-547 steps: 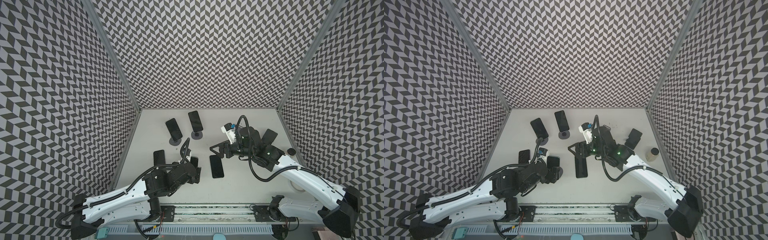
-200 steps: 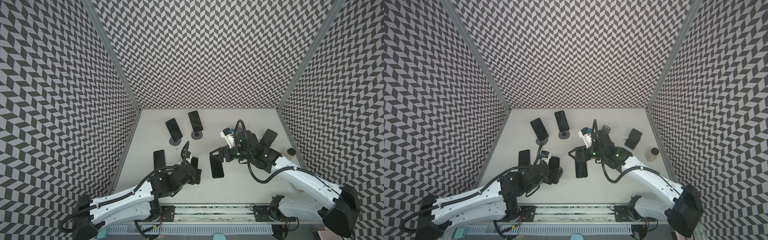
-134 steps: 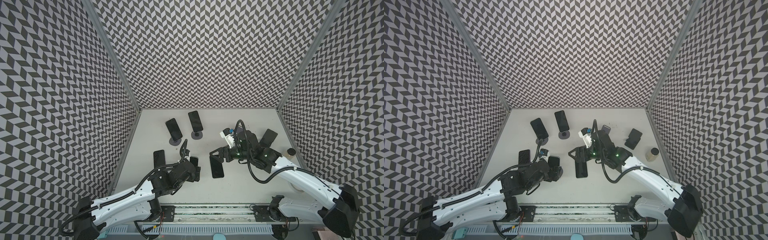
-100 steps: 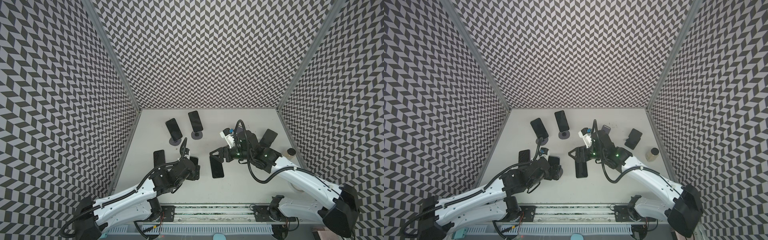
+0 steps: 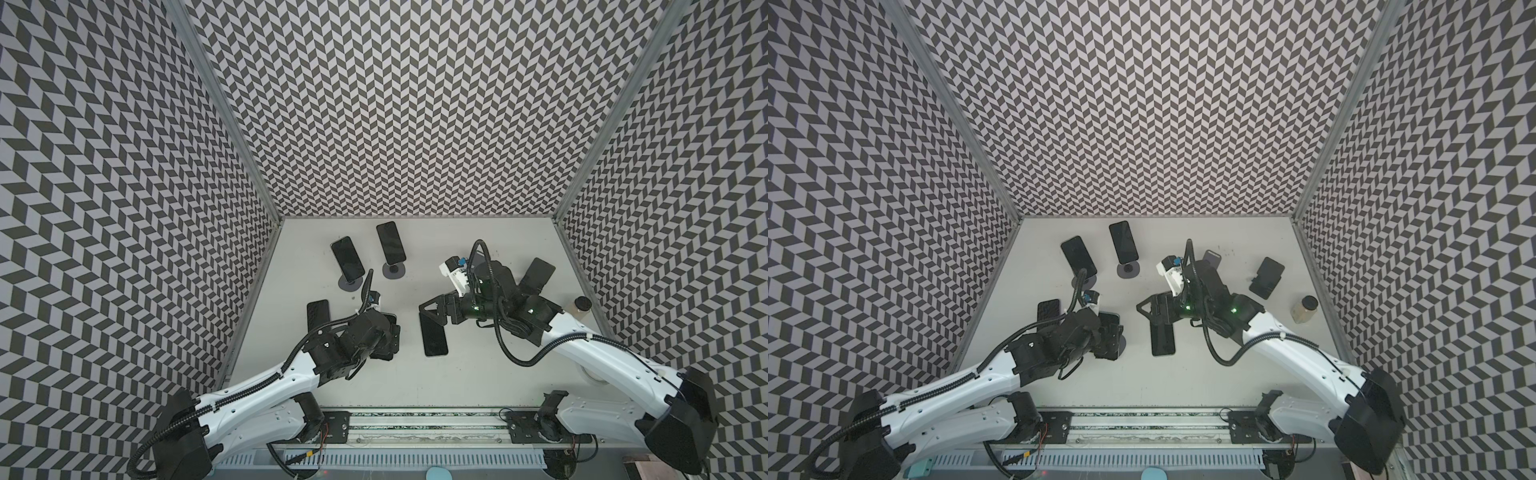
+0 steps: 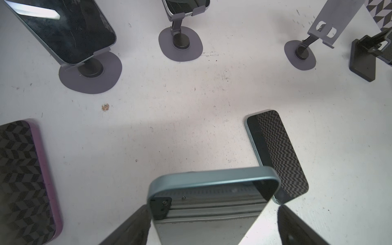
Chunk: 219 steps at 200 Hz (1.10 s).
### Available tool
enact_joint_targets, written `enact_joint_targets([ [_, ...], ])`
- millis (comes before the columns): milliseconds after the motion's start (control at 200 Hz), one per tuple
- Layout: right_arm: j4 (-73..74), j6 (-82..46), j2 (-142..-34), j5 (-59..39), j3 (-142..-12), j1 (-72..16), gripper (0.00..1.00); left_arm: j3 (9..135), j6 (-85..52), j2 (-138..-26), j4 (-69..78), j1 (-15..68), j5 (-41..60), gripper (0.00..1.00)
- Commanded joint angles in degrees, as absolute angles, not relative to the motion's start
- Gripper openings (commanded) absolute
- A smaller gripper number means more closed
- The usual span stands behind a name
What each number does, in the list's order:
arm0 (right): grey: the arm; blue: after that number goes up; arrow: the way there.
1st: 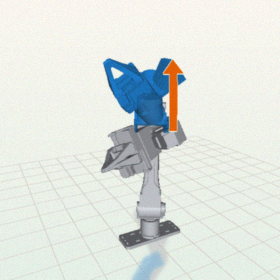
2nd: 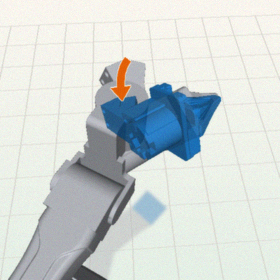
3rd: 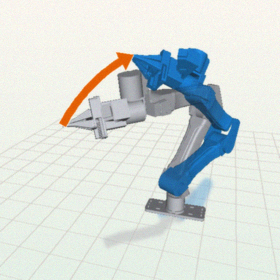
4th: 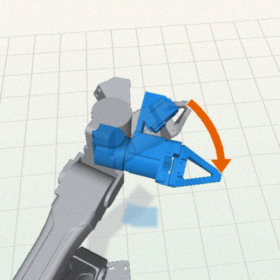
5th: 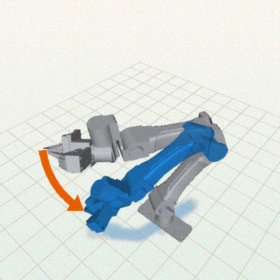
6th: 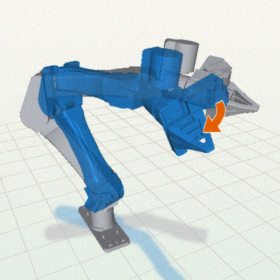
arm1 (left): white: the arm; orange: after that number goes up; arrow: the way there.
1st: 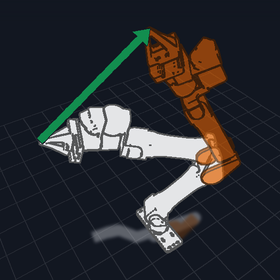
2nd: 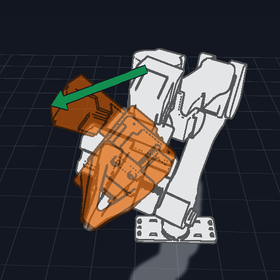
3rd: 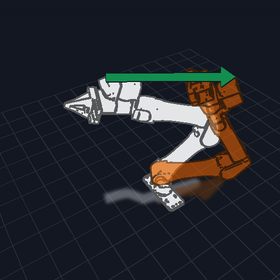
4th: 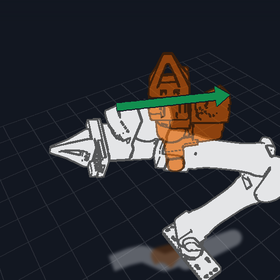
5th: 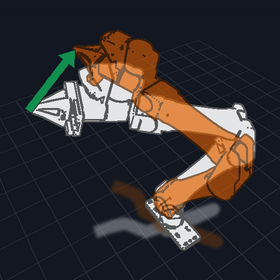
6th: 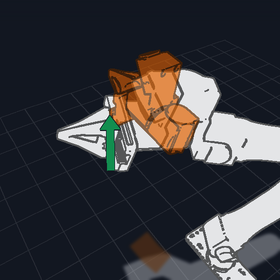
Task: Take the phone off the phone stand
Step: 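Close the left gripper on the top edge of the teal-edged phone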
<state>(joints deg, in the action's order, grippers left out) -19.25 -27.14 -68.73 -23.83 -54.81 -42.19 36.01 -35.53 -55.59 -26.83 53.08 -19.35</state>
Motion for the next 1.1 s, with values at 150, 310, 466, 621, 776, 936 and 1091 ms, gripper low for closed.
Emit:
enact_joint_targets([
  [150, -16.4, -26.5, -69.5, -24.3, -56.3, -42.0, 0.80, 36.4, -34.3, -57.6, -24.9, 52.4, -19.5, 0.92],
  [310, -16.7, -26.2, -69.4, -24.3, -56.3, -42.0, 0.80, 35.9, -34.1, -58.2, -24.3, 52.0, -19.4, 0.91],
  [466, -17.0, -26.1, -69.1, -24.1, -56.2, -42.0, 0.80, 35.8, -34.1, -58.7, -23.7, 51.6, -19.3, 0.90],
  [621, -17.1, -26.3, -68.8, -24.1, -55.9, -42.0, 0.80, 35.9, -33.8, -59.4, -23.2, 51.5, -19.1, 0.89],
  [776, -17.3, -26.3, -68.5, -24.1, -56.0, -42.0, 0.80, 35.9, -33.6, -60.0, -23.1, 51.3, -18.9, 0.88],
  [936, -17.3, -26.3, -68.4, -24.1, -56.0, -42.0, 0.80, 35.7, -33.2, -60.5, -22.9, 51.2, -18.8, 0.87],
  [1091, -17.4, -26.3, -68.5, -24.2, -56.2, -42.0, 0.80, 35.1, -32.5, -60.4, -22.4, 50.6, -18.6, 0.86],
])
